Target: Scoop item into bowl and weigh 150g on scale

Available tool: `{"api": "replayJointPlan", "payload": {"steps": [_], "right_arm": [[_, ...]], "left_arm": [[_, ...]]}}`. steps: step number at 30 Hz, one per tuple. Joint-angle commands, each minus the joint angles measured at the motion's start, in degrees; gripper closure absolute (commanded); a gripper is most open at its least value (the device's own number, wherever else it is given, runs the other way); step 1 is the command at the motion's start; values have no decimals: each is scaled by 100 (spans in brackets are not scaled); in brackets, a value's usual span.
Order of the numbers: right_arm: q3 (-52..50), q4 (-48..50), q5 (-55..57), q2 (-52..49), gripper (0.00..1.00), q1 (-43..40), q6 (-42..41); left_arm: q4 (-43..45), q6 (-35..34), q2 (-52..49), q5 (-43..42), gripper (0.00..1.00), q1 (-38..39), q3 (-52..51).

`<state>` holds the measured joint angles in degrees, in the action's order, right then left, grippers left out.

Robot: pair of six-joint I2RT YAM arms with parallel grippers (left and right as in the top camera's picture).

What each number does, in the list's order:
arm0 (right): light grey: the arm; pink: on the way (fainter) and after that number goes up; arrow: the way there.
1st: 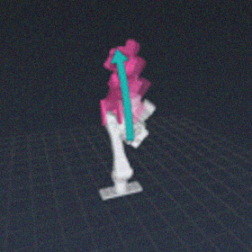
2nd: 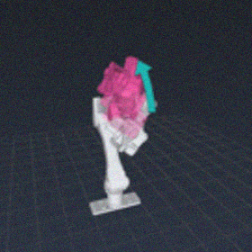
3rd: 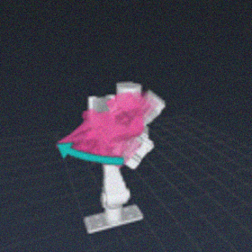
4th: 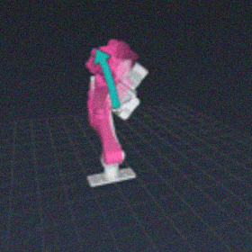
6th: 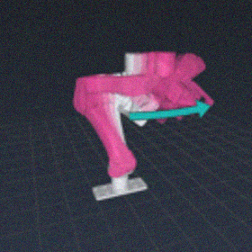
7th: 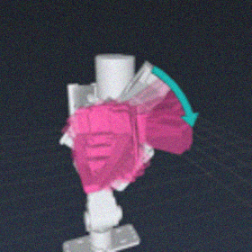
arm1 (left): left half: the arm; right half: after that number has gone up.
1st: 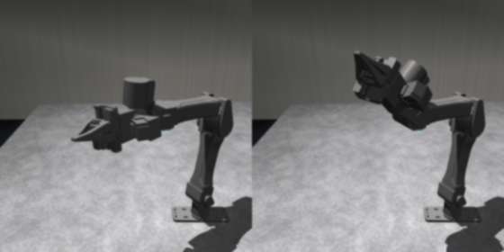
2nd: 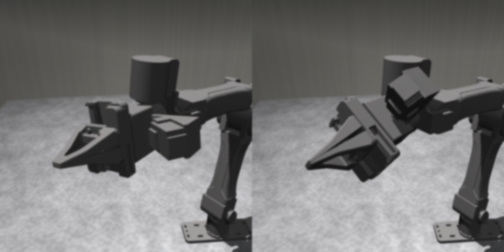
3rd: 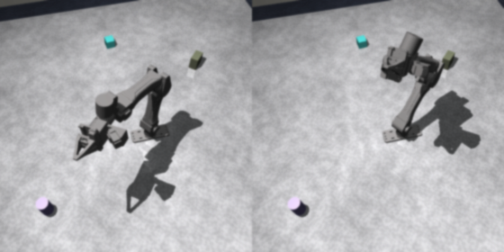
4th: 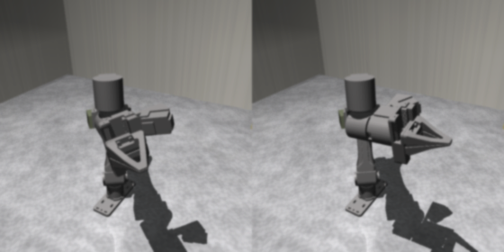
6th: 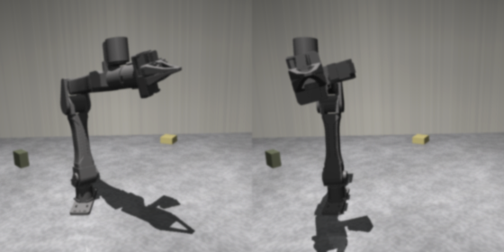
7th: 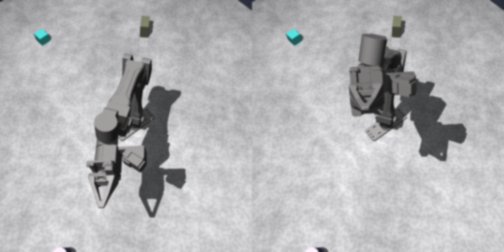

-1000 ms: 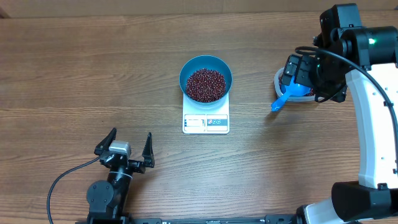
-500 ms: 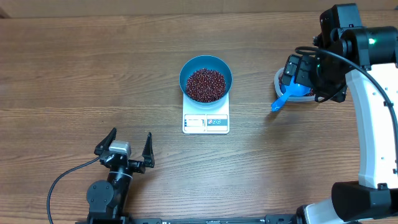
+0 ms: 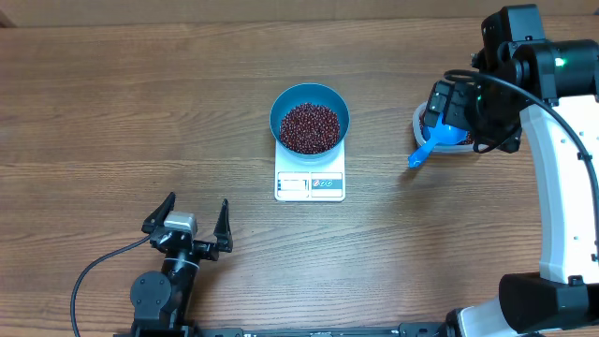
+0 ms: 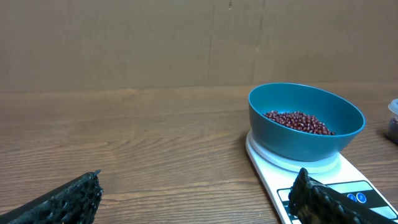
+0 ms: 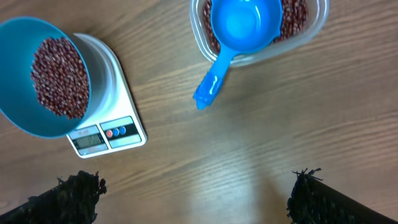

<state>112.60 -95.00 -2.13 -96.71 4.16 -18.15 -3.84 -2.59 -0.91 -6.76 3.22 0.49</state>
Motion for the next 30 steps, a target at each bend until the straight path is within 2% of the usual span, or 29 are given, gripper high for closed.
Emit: {"api": "replayJointPlan", "payload": {"steps": [1, 6, 11, 15, 24, 27, 30], "right_arm": [[87, 431, -57, 96, 0, 4, 59], [-304, 1425, -55, 538, 0, 323, 44], [-1408, 2796, -50, 1314, 0, 754, 48], [-2721, 4203, -57, 2098, 0, 962, 44], [-6314, 8485, -79, 4247, 0, 1169, 44], [-7436, 9606, -74, 5014, 0, 1147, 48], [-8349, 10332, -48, 5724, 0, 1097, 74]], "left_arm": [[-20, 133, 66, 79, 1, -31, -22], [-20, 133, 66, 81, 0, -33, -22], [-20, 133, 66, 81, 0, -31, -22], [-20, 133, 66, 81, 0, -31, -22], [-20, 133, 66, 79, 0, -31, -22], [-20, 133, 66, 79, 0, -33, -22], [-20, 133, 66, 79, 0, -31, -22]]}}
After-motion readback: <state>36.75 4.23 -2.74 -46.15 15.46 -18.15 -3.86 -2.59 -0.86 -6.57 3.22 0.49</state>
